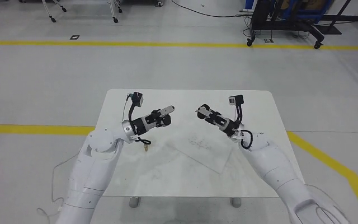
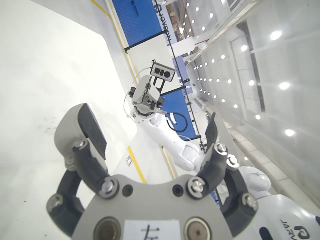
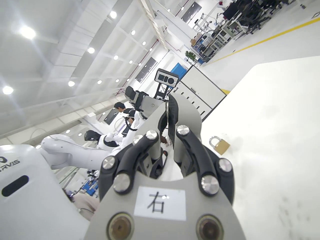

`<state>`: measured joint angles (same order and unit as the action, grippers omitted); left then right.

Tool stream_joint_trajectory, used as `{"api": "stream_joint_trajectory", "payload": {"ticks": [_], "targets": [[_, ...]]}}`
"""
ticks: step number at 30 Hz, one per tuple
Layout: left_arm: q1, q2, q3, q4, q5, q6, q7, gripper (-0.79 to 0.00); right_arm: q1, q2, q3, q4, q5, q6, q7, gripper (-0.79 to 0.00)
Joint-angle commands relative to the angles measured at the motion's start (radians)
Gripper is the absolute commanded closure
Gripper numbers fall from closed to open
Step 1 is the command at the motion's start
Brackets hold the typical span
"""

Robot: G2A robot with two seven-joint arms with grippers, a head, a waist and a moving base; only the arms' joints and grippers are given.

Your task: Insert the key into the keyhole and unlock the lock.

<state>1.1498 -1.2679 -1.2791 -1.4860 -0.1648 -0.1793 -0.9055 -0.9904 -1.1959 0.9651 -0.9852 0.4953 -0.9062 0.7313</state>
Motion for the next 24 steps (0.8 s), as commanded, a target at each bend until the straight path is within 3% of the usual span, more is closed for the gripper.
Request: {"api": "stream_joint_trajectory", "payload": {"ticks": [1, 5, 8, 11, 15, 24], "targets": [[-0.008, 0.001, 0.017, 0.002, 0.047, -0.033, 0.001, -0.68, 0.01, -0.007, -0.015, 0.02, 0.047, 0.007, 0.04, 0.0], [-0.011, 0.004, 0.044, -0.005, 0.153, -0.1, 0.028, -0.514, 0.023, -0.022, -0.042, 0.056, 0.137, 0.003, 0.114, 0.0], [-0.005, 0.006, 0.057, -0.013, 0.179, -0.13, 0.027, -0.449, 0.035, -0.033, -0.056, 0.091, 0.188, 0.003, 0.157, 0.0], [-0.001, 0.009, 0.065, -0.017, 0.189, -0.133, 0.028, -0.446, 0.048, -0.043, -0.067, 0.118, 0.218, 0.006, 0.188, 0.0], [-0.004, 0.011, 0.076, -0.016, 0.193, -0.131, 0.016, -0.336, 0.056, -0.055, -0.089, 0.123, 0.238, 0.032, 0.215, 0.0], [-0.007, 0.017, 0.085, -0.017, 0.233, -0.113, 0.048, -0.252, 0.07, -0.074, -0.115, 0.133, 0.248, 0.049, 0.232, 0.0]]}}
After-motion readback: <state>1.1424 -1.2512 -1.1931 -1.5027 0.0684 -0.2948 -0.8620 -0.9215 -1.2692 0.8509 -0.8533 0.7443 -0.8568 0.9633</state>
